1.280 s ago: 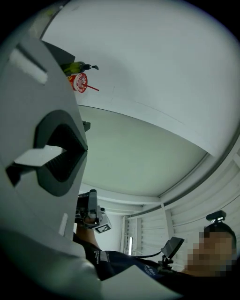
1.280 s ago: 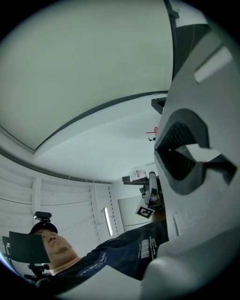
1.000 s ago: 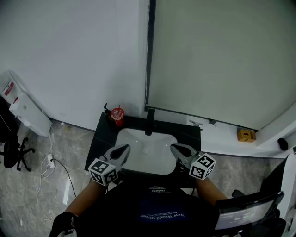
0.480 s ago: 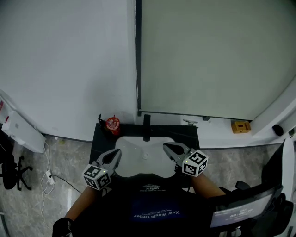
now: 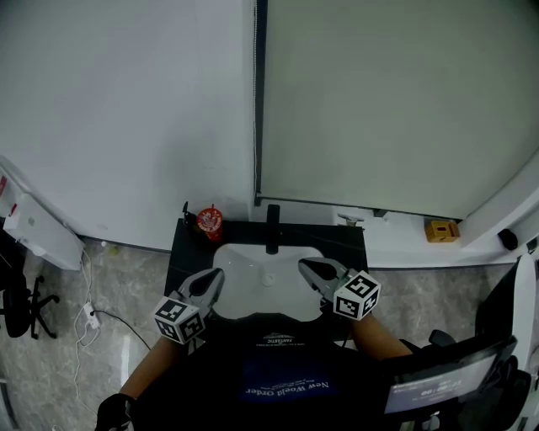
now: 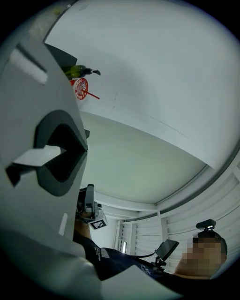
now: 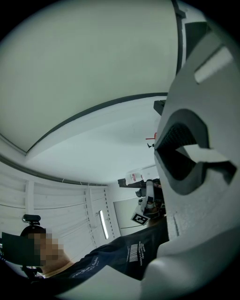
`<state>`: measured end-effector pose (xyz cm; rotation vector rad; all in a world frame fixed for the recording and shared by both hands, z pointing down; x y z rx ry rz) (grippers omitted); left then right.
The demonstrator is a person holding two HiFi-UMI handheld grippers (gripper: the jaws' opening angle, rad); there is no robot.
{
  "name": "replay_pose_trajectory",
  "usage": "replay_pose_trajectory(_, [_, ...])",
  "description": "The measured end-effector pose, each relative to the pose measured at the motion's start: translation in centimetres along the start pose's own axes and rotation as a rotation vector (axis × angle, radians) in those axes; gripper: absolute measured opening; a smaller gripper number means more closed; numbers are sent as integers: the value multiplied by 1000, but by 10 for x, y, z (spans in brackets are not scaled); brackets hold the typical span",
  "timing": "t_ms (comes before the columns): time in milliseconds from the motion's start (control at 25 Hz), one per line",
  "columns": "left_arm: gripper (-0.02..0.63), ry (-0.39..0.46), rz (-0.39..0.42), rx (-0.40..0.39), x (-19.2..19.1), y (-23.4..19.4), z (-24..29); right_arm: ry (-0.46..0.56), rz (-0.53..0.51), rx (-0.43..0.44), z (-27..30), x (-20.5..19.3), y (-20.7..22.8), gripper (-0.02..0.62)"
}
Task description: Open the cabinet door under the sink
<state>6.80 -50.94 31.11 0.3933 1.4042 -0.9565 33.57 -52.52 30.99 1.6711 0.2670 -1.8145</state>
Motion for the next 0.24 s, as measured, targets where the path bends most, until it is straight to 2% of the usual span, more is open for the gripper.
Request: replay_pose_trajectory(240, [5,-1,-1,1,0,4,1,-3,-2,-2,-4,0,3,0])
Point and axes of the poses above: the fingertips, and each gripper's own axes: z forward along the fingers, y to its right, x out of its top, the point moved 5 cm from there along -z, backward along the fingers, and after that the axes turned 2 degrees about x, right-handed, at the moved point
